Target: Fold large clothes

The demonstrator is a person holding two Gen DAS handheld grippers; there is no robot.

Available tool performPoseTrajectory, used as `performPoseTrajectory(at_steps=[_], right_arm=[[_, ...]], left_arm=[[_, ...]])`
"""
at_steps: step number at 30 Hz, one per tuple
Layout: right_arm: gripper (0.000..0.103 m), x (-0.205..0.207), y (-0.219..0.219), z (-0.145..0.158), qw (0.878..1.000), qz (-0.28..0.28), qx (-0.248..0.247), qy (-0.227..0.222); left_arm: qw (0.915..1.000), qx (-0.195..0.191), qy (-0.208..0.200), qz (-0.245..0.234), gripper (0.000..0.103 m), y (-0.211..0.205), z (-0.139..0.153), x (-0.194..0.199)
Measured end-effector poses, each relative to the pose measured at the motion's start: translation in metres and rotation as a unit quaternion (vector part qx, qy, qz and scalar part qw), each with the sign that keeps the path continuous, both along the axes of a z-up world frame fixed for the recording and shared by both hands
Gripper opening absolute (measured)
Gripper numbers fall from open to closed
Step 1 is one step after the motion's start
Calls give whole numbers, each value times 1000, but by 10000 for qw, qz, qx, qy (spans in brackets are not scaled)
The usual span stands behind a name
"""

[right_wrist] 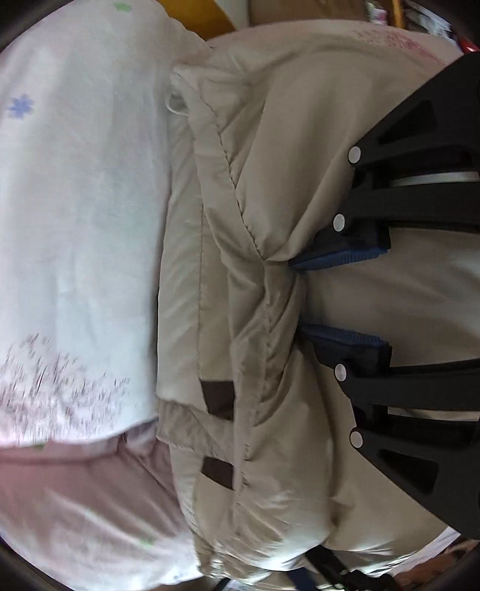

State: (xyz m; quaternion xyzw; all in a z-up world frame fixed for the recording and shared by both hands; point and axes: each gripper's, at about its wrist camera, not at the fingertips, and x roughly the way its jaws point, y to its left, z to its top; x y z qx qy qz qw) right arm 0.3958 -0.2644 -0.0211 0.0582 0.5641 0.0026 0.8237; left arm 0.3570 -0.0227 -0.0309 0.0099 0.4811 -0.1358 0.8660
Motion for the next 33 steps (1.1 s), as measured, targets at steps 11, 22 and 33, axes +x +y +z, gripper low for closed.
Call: performPoseTrajectory(at_steps=[11, 22, 33], right_arm=[[31, -45, -49, 27, 9958, 37, 605, -689], [29, -97, -139, -15, 9876, -1259, 789, -504], [31, -139, -139, 2, 9751, -1417, 996, -1388]], left_arm=[[9994, -320, 72, 76, 73, 23, 7, -13], [9956, 439, -83, 820, 75, 93, -2, -23], [9961, -255, -157, 836, 75, 115, 3, -34]])
